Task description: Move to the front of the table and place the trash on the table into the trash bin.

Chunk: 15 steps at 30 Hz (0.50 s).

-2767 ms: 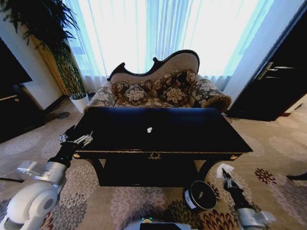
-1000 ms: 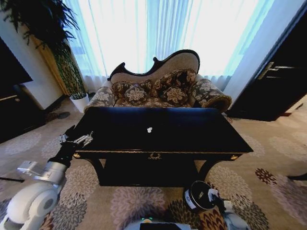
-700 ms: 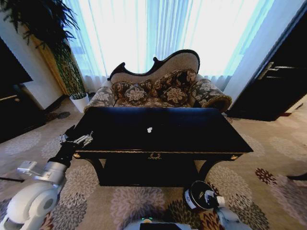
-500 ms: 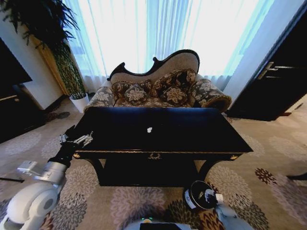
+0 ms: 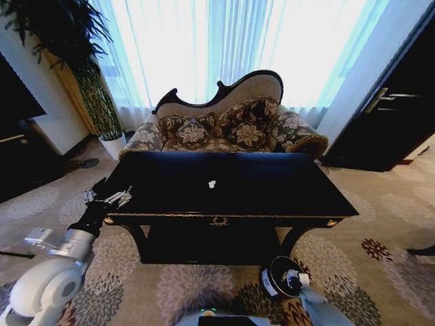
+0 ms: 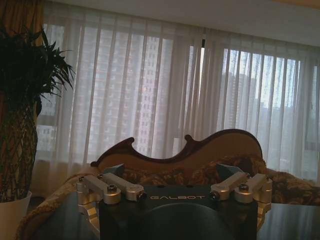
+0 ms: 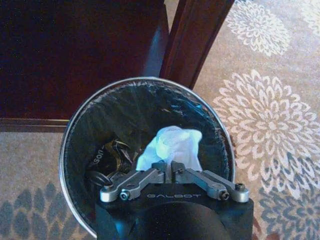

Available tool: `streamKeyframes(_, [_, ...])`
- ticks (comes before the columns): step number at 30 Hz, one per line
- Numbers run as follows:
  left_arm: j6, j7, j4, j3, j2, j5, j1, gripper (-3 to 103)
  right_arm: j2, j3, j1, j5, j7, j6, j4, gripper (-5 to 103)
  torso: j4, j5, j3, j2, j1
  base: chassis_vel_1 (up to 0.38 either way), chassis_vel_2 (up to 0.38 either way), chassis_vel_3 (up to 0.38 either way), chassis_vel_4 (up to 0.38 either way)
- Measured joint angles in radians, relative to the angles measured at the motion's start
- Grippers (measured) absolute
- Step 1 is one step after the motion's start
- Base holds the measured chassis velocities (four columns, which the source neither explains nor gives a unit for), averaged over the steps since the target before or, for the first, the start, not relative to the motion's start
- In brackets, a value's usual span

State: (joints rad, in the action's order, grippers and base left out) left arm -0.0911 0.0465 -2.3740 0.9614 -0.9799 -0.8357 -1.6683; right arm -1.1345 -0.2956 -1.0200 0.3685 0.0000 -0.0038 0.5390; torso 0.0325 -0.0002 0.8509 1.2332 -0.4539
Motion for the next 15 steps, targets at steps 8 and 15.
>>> streamKeyframes(8, [0.0,0.0,0.0,0.0,0.0,0.0,0.0,100,-0.009,-0.023,-0.009,0.003,-0.003,0.004,0.014,36,0.0,-0.0001,0.0,0.0,0.0,0.0,0.0,0.0,0.0])
streamKeyframes(15, [0.0,0.0,0.0,0.0,0.0,0.0,0.0,100,-0.009,-0.034,-0.016,0.008,-0.003,0.004,0.025,58,0.0,0.0,0.0,0.0,0.0,0.0,0.0,0.0,0.0])
